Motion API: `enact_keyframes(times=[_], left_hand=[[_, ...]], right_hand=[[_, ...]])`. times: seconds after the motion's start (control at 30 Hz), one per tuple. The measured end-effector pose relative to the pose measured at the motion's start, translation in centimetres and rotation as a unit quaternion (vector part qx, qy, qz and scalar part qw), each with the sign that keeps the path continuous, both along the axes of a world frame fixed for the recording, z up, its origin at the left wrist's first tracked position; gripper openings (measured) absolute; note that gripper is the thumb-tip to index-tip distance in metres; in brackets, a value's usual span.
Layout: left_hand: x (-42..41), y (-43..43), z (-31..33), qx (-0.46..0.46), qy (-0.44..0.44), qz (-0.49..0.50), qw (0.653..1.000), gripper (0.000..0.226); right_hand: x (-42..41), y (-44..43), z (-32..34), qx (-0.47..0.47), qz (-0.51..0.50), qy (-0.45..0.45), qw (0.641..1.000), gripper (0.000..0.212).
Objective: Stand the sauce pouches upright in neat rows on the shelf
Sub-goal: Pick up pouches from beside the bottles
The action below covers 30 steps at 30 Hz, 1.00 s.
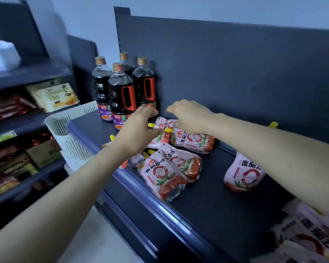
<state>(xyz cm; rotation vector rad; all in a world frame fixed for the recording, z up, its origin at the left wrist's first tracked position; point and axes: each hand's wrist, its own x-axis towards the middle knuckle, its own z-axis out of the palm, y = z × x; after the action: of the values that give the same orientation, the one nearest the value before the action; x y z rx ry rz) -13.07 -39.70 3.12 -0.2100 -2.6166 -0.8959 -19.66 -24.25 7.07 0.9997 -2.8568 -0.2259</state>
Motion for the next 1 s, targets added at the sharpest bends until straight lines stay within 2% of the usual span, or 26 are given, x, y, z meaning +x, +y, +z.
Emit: enact_keyframes(times=[0.1,0.2,0.27,0.37,0.53,0.73,0.9,1.0], left_hand=[[0.1,-0.7,-3.3,-0.019,-0.079,0.028,0.996,0.051],[0.0,-1.2,-6.1,-0.033,-0.16,0.042,0.986,0.059],[-0.3,-1.3,-7.6,-0.071,-0.191,0.048,0.978,0.062],[-1.1,-1.6,-9.3,-0.147,-0.223,0.04,0.963,0.064],[-3.0,-2.2,-10.5,-0.223,-0.283,0.017,0.933,0.056],[-4.5,-2.6,-10.7,-0.273,-0.307,-0.009,0.911,0.063],[-5.3,-2.3,-10.2,-0.283,-0.292,-0.031,0.913,0.051],[-5.6,-2.0,-10.1,-0.277,-0.279,-0.041,0.919,0.041]], right_hand=[[-0.7,-1.2,-2.8,0.048,0.023,-0.044,0.998,0.025],[-1.5,-1.9,-5.1,0.073,0.032,-0.086,0.993,0.027],[-2.3,-2.3,-6.4,0.09,0.031,-0.13,0.987,0.034],[-3.3,-2.6,-8.0,0.119,0.028,-0.194,0.973,0.055],[-4.4,-2.7,-9.8,0.104,0.033,-0.213,0.971,0.063],[-4.9,-2.9,-10.4,0.063,-0.027,-0.251,0.966,0.067],[-5.0,-3.4,-10.9,-0.004,-0.127,-0.229,0.965,0.089],[-5.2,-3.4,-11.0,-0.041,-0.201,-0.241,0.949,0.099]])
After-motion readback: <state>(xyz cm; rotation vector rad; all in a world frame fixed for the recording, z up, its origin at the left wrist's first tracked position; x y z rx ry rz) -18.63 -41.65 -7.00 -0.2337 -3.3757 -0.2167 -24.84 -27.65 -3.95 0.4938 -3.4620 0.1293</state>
